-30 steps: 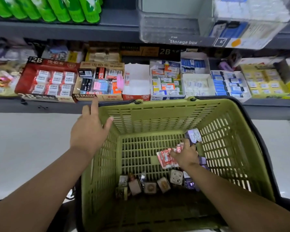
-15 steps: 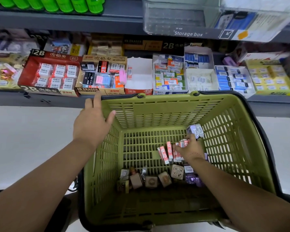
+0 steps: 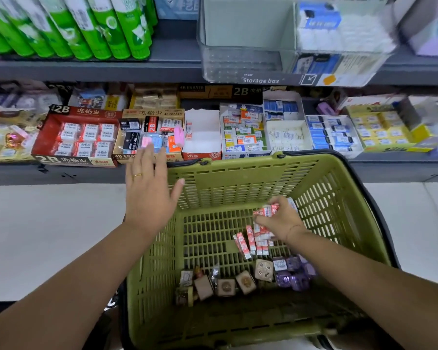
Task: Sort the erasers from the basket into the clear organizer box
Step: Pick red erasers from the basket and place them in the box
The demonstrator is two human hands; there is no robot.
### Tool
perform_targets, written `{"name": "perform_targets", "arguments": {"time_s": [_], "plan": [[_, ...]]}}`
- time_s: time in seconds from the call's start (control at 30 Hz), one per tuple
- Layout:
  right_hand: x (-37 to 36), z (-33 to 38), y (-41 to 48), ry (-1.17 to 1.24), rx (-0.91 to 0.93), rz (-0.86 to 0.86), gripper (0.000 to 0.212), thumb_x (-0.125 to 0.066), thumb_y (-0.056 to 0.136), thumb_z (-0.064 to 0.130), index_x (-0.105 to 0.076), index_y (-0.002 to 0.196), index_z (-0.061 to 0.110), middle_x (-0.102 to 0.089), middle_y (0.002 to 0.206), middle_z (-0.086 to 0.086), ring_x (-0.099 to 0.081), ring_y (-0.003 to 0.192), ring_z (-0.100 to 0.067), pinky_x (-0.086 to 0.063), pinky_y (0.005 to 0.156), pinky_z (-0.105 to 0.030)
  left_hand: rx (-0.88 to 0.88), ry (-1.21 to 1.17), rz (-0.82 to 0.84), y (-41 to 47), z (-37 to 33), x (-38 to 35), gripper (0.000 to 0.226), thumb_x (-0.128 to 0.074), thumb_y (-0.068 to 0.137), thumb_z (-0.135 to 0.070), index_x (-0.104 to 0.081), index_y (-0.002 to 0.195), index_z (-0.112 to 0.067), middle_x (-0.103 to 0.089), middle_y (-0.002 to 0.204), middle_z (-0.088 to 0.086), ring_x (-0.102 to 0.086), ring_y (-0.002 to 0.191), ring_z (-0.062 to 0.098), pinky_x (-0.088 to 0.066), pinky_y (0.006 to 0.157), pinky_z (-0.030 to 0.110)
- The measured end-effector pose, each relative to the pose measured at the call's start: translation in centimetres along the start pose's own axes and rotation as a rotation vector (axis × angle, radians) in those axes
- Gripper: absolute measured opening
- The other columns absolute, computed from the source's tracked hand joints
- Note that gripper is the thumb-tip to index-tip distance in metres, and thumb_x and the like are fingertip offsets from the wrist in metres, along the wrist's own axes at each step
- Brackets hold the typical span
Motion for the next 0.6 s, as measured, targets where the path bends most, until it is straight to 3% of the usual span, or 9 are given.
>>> {"name": "perform_targets", "arguments": {"time_s": [0.07, 0.13, 0.17, 0.23, 0.3, 0.37, 0.4, 0.5, 0.6], "plan": [[1.4, 4.0, -1.8, 0.048, 0.121, 0.066, 0.047, -0.076, 0.074, 0.024, -0.045, 0.109, 0.028, -0.063, 0.09, -0.005, -0.063, 0.073, -0.017, -0.06, 0.069, -0.038, 0.009, -0.328, 0.128, 0.0, -3.9, 0.6, 0.077, -0.039, 0.09, -0.061, -0.015, 0.153, -0.023, -0.011, 0.16, 0.0, -0.007, 0.147, 0.023, -0.006, 0.118, 0.044], [3.2, 8.3, -4.1, 0.135, 0.242, 0.11, 0.046, -0.077, 0.073, 0.025, -0.046, 0.108, 0.027, -0.068, 0.086, -0.004, -0.062, 0.065, -0.014, -0.055, 0.061, -0.029, 0.221, -0.801, 0.396, -0.8, -8.0, 0.7, 0.091, -0.038, 0.074, -0.08, -0.011, 0.151, -0.04, -0.007, 0.159, -0.014, -0.008, 0.147, 0.017, -0.012, 0.115, 0.049], [4.2, 10.4, -5.3, 0.177, 0.303, 0.102, 0.043, -0.078, 0.073, 0.026, -0.048, 0.103, 0.027, -0.069, 0.08, 0.0, -0.06, 0.061, -0.008, -0.05, 0.058, -0.021, 0.36, -1.062, 0.517, -1.3, -10.0, 0.9, 0.099, -0.041, 0.065, -0.086, -0.014, 0.149, -0.043, -0.01, 0.16, -0.012, -0.014, 0.147, 0.019, -0.017, 0.115, 0.053], [6.2, 14.0, -7.6, 0.247, 0.396, 0.054, 0.037, -0.079, 0.072, 0.027, -0.051, 0.096, 0.027, -0.065, 0.061, 0.012, -0.055, 0.05, 0.003, -0.042, 0.049, -0.011, 0.584, -1.525, 0.703, -1.8, -13.4, 1.7, 0.104, -0.052, 0.054, -0.084, -0.039, 0.143, -0.032, -0.041, 0.15, 0.002, -0.045, 0.134, 0.02, -0.043, 0.102, 0.051], [7.8, 16.6, -9.7, 0.305, 0.434, 0.043, 0.036, -0.079, 0.072, 0.029, -0.054, 0.097, 0.026, -0.063, 0.058, 0.015, -0.057, 0.051, 0.004, -0.043, 0.049, -0.012, 0.66, -1.86, 0.765, -1.1, -16.1, 4.0, 0.077, -0.058, 0.057, -0.075, -0.069, 0.111, -0.021, -0.071, 0.113, 0.007, -0.07, 0.099, 0.021, -0.057, 0.074, 0.04], [9.3, 18.5, -11.5, 0.322, 0.468, 0.028, 0.038, -0.076, 0.074, 0.033, -0.053, 0.103, 0.024, -0.065, 0.063, 0.013, -0.06, 0.057, 0.0, -0.045, 0.054, -0.015, 0.69, -2.016, 0.72, -0.1, -17.6, 6.0, 0.06, -0.062, 0.059, -0.07, -0.078, 0.083, -0.017, -0.075, 0.097, 0.008, -0.073, 0.086, 0.024, -0.058, 0.072, 0.045], [10.2, 19.3, -12.3, 0.283, 0.49, -0.012, 0.041, -0.072, 0.077, 0.038, -0.05, 0.108, 0.024, -0.064, 0.07, 0.012, -0.061, 0.063, -0.002, -0.045, 0.058, -0.017, 0.674, -2.071, 0.7, 0.3, -18.3, 6.9, 0.058, -0.066, 0.06, -0.067, -0.078, 0.082, -0.015, -0.075, 0.096, 0.009, -0.073, 0.085, 0.025, -0.057, 0.072, 0.048], [12.5, 21.0, -14.0, 0.095, 0.536, -0.111, 0.05, -0.049, 0.089, 0.053, -0.039, 0.129, 0.025, -0.061, 0.104, 0.004, -0.059, 0.092, -0.01, -0.042, 0.075, -0.019, 0.577, -2.16, 0.741, 1.1, -20.0, 9.6, 0.058, -0.072, 0.062, -0.058, -0.071, 0.101, -0.015, -0.074, 0.103, 0.01, -0.072, 0.09, 0.026, -0.057, 0.069, 0.052], [13.2, 21.5, -14.2, 0.089, 0.522, -0.06, 0.056, -0.031, 0.095, 0.055, -0.032, 0.143, 0.026, -0.045, 0.141, -0.003, -0.045, 0.127, -0.018, -0.03, 0.105, -0.025, 0.502, -2.116, 0.784, 1.5, -20.7, 11.0, 0.043, -0.076, 0.064, -0.043, -0.076, 0.097, -0.015, -0.074, 0.103, 0.009, -0.072, 0.091, 0.025, -0.057, 0.072, 0.047]]}}
Point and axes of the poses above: each hand's wrist, its own y-axis towards the middle knuckle, its own x-axis out of the back of the hand, z = x × y, the point moved 6 cm from there along y, towards the middle knuckle
